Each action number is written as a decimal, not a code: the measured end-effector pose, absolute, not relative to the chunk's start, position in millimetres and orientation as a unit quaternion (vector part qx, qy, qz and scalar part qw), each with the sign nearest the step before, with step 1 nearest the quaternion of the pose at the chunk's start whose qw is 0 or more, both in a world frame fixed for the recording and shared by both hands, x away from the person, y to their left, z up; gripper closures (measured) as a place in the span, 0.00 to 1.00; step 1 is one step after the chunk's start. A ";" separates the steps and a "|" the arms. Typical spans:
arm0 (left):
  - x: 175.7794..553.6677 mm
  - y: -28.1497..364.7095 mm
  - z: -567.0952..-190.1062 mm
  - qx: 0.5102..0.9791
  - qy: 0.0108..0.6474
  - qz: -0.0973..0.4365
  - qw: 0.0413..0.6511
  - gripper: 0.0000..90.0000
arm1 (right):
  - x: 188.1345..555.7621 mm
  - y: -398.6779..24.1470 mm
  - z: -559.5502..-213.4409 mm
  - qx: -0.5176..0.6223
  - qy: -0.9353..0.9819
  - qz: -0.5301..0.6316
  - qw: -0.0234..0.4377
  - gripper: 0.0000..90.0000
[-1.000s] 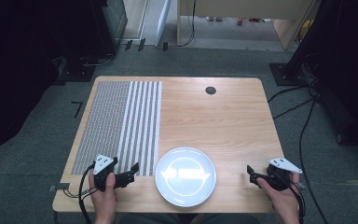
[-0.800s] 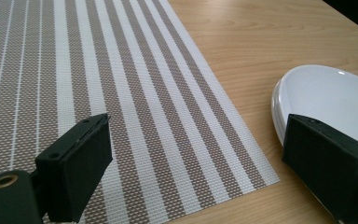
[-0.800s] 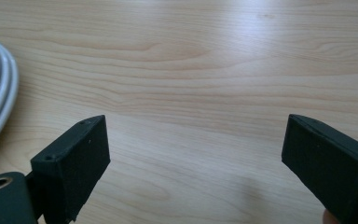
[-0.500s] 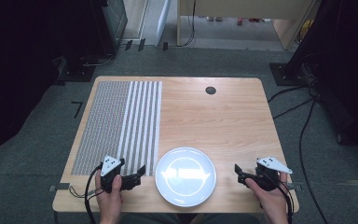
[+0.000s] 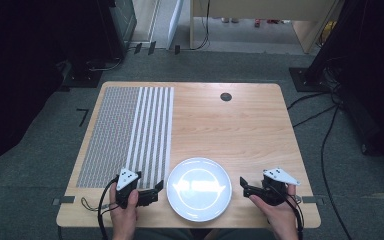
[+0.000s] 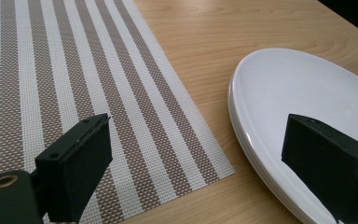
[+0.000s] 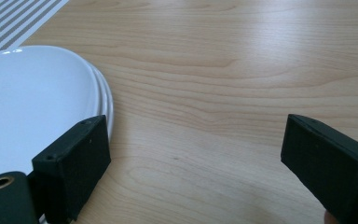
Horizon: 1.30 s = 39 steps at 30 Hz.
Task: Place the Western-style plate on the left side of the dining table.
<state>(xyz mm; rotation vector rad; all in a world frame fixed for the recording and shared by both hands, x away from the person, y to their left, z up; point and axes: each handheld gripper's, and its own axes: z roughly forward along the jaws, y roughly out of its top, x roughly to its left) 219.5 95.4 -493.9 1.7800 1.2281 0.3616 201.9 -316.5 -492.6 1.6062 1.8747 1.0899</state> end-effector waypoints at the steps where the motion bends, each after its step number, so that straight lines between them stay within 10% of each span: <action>1: 219.1 94.2 -494.0 0.722 0.498 0.146 0.458 0.09 | 201.7 -314.9 -492.7 0.581 0.677 0.394 0.221 0.15; 26: 215.1 77.1 -495.9 0.738 0.479 0.127 0.458 0.09 | 196.9 -284.5 -497.7 0.569 0.684 0.392 0.233 0.30; 39: 214.9 65.8 -495.3 0.756 0.457 0.104 0.457 0.10 | 193.2 -273.0 -502.8 0.526 0.707 0.426 0.204 0.65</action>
